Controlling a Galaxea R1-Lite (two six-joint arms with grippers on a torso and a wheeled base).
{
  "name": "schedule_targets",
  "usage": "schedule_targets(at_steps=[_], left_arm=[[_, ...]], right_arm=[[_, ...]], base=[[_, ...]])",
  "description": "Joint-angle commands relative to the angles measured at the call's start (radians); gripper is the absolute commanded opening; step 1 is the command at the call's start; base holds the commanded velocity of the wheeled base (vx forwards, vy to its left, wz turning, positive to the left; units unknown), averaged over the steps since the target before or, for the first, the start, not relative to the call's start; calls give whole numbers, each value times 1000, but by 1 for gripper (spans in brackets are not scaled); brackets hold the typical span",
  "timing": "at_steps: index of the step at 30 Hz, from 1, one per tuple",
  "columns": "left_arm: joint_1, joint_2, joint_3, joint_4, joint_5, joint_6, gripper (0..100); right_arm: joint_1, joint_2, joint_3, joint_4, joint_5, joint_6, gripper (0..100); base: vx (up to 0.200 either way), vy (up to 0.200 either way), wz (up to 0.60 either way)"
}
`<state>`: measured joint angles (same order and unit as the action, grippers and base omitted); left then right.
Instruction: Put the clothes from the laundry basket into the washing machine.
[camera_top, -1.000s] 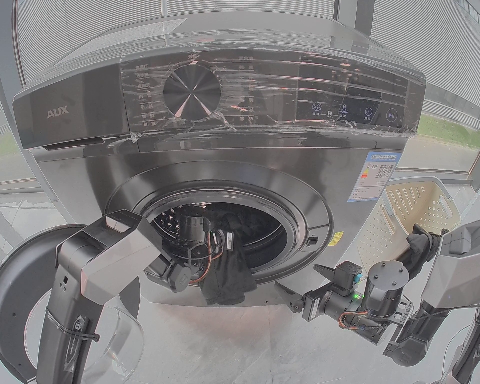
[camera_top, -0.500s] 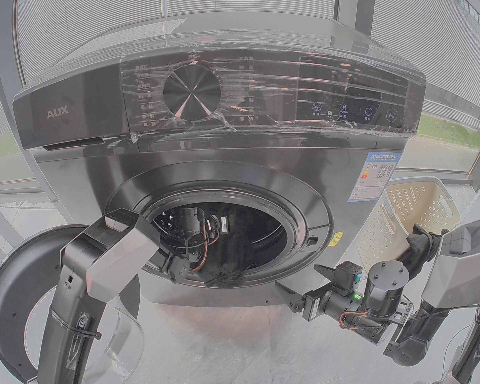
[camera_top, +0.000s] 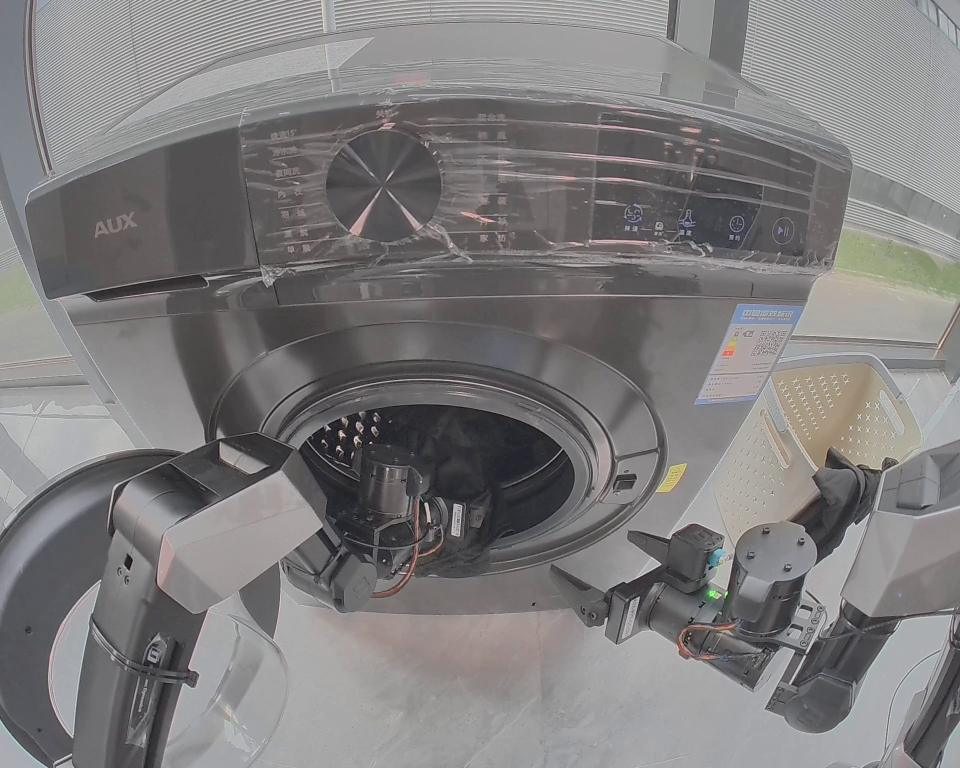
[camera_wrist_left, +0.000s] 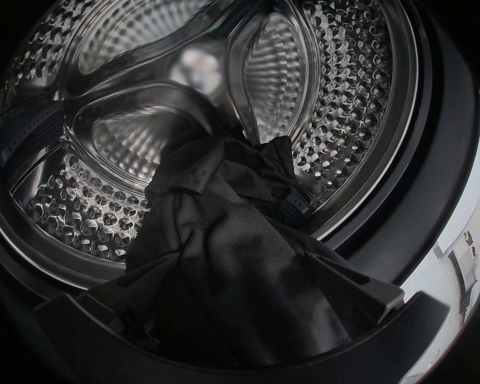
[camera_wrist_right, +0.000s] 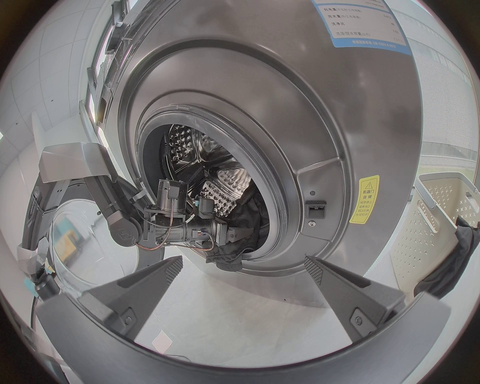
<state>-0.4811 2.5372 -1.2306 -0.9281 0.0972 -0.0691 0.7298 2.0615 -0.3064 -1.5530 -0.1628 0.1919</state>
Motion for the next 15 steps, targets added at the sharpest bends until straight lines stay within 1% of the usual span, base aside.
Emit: schedule_targets(at_steps=[1,5,10,15], left_arm=[[-4,9,7,15,1,-1,0],[-2,12,8,20,1,5,0],[-4,11,-1,9,4,5,0],[-1,17,-52,-14,19,2,0]], right_arm=[[0,3,0,-4,0,0,100],[0,3,-2,-4,0,0,100],[2,3,-2,-4,0,0,100],[2,3,-2,-4,0,0,100]], base=[[0,0,0],[0,0,0],[0,0,0],[0,0,0]])
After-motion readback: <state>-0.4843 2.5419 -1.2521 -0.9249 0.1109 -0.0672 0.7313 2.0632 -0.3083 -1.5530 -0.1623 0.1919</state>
